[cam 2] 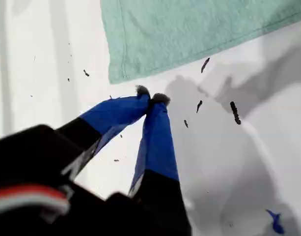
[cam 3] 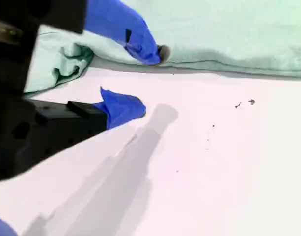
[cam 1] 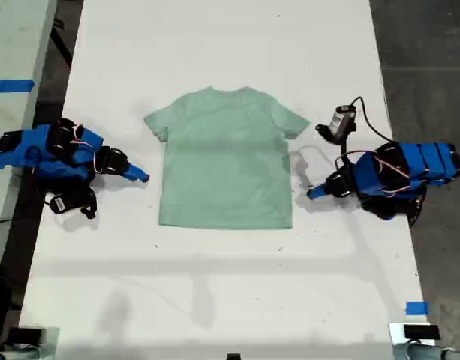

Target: Fold tshirt

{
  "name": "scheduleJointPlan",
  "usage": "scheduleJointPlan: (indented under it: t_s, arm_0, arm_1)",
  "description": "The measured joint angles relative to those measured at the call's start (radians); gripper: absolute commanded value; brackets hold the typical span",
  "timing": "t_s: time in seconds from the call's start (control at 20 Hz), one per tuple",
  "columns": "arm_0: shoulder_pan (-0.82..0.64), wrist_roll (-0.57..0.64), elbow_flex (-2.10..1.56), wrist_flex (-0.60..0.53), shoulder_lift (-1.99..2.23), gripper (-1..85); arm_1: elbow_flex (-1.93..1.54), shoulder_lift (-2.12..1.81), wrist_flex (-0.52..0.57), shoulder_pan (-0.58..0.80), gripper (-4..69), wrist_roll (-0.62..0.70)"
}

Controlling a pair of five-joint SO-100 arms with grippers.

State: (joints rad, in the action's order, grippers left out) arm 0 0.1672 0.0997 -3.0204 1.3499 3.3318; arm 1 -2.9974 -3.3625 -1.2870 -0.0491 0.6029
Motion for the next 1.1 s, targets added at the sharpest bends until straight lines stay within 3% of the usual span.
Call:
scheduleJointPlan:
  t_s: [0.1, 0.15, 0.3, 0.35, 0.4, 0.7, 1.1]
  arm_0:
    - [-0.023, -0.055, 0.000, -0.012, -0.002, 0.1]
    - [-0.064, -0.140, 0.000, -0.015, -0.002, 0.1]
    - [-0.095, -0.221, 0.000, -0.021, -0.003, 0.1]
    - [-0.091, -0.230, 0.000, -0.025, -0.003, 0.1]
    - [-0.087, -0.241, 0.000, -0.026, -0.003, 0.1]
    - [-0.089, -0.321, 0.000, -0.028, -0.003, 0.0]
    - [-0.155, -0.322, 0.146, -0.014, -0.152, 0.0]
  arm_1:
    - [0.000, 0.000, 0.021, 0.020, -1.7, -0.049]
    - [0.000, -0.005, 0.028, 0.035, -1.7, -0.178]
    - [0.000, -0.008, 0.029, 0.043, -1.7, -0.796]
    - [0.000, -0.008, 0.031, 0.044, -1.7, -0.959]
    - [0.000, -0.009, 0.031, 0.046, -1.7, -1.034]
    - [0.000, -0.014, 0.031, 0.034, -1.7, -1.092]
    - [0.150, 0.135, -0.006, 0.038, -1.6, -1.017]
